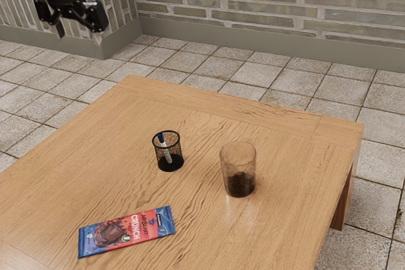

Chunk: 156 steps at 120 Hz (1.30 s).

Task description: Take the marker out of the pen holder and place it to the left of the pen holder.

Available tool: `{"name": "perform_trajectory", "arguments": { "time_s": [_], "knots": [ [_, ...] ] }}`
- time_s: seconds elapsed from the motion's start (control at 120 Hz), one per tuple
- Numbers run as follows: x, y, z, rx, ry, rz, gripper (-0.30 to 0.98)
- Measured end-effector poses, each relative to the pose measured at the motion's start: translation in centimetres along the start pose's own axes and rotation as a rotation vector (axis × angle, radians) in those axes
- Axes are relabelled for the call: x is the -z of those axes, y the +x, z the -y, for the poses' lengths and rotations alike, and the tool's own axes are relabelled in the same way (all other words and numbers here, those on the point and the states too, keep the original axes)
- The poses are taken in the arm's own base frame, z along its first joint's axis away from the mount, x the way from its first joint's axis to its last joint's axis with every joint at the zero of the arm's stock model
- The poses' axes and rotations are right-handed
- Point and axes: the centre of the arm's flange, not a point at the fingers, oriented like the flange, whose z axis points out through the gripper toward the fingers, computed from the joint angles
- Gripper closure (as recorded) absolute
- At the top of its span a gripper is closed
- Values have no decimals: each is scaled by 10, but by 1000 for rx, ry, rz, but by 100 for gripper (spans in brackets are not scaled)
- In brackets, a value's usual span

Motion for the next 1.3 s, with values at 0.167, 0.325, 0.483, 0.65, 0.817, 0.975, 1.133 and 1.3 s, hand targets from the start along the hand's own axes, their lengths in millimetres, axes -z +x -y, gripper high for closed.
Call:
{"name": "perform_trajectory", "arguments": {
  "time_s": [0.167,0.325,0.483,0.65,0.817,0.975,1.133,1.3],
  "knots": [
    [-8,3,-20,-24,7,17,0],
    [-77,9,-82,-110,21,116,0],
    [-180,-21,-129,-163,9,178,0],
    [-261,-20,-139,-123,-35,176,0],
    [-302,-1,-125,-76,-73,107,0],
    [-325,10,-131,-90,-100,53,0],
    [-332,18,-132,-102,-119,10,0],
    [-345,21,-132,-113,-128,-1,0]
  ]
}}
